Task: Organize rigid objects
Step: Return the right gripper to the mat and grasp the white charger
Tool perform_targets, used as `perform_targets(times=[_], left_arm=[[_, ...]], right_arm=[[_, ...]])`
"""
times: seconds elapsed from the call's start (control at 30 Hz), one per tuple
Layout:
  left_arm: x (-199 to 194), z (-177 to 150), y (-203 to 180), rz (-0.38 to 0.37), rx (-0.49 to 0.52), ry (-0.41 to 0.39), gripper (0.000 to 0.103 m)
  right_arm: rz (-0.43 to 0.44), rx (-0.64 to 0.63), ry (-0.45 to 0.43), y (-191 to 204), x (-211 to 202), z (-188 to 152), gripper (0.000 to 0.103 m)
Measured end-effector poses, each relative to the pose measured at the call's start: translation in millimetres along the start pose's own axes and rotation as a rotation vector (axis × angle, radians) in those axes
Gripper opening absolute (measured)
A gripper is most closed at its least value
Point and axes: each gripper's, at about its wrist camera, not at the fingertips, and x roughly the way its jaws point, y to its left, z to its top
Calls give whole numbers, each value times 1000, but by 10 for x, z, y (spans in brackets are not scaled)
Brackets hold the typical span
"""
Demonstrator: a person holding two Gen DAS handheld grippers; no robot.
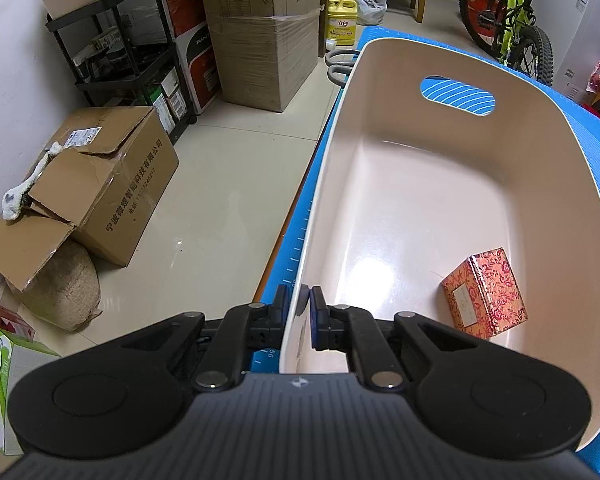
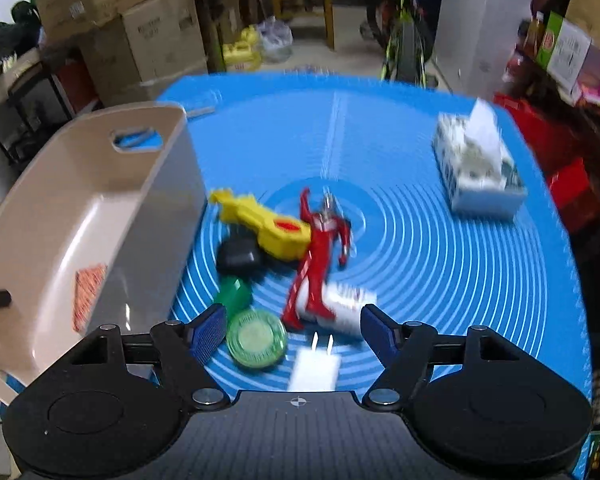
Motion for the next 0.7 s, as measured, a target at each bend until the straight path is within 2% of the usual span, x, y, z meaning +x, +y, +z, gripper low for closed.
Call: perform_targets(times=[0.37,0.57,0.67,0.7], left_arm=[[-1,1,0,0,0,0,12],[-1,1,0,-1,-1,0,12],[-2,-2,-3,-1,-1,0,12],[-2,-1,-2,-1,-1,0,12]], right_arm=[[-55,20,162,-79,542,-252,78],[-72,43,186,-135,690,-336,72],[-75,35,167,-115,687,-338,70],[-74,35,165,-111,689,-337,66]])
